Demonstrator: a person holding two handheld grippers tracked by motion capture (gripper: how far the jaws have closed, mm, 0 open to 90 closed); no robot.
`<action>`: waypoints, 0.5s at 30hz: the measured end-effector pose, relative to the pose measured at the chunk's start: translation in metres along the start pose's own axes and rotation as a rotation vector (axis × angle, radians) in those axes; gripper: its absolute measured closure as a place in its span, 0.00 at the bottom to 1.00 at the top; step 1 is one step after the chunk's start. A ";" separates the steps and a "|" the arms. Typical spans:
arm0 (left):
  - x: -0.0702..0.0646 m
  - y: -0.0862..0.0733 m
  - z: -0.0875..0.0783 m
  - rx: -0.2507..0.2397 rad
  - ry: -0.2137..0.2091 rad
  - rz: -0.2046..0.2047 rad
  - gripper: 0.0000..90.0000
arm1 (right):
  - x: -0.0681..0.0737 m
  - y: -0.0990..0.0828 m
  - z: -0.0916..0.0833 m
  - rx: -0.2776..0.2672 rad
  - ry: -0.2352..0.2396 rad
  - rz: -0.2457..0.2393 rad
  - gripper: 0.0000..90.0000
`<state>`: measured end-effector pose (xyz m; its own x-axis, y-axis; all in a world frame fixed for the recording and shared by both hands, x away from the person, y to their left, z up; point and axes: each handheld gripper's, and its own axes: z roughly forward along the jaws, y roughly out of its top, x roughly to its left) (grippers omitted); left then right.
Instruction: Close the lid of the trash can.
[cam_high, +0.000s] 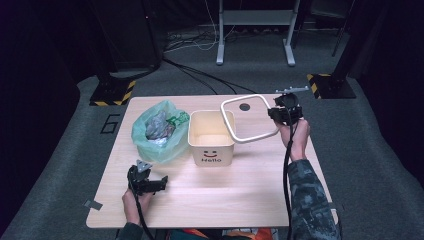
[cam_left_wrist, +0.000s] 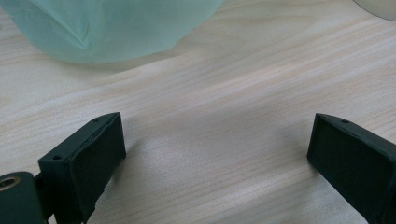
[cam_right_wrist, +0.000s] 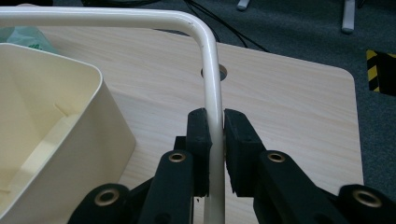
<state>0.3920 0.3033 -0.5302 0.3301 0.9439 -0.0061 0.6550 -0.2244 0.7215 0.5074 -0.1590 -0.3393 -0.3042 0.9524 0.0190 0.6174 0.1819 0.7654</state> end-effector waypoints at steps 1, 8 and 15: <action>0.000 0.000 0.000 0.000 0.000 0.000 0.04 | 0.001 0.001 0.000 0.000 0.002 -0.004 0.90; 0.000 0.000 0.000 0.000 0.000 0.000 0.04 | 0.009 0.006 0.004 0.003 0.015 -0.014 0.90; 0.000 0.000 0.000 0.002 0.000 0.002 0.04 | 0.018 0.010 0.008 0.010 0.027 -0.029 0.90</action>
<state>0.3920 0.3034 -0.5301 0.3315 0.9434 -0.0047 0.6555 -0.2268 0.7204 0.5139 -0.1380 -0.3358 -0.3413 0.9399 0.0144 0.6151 0.2117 0.7595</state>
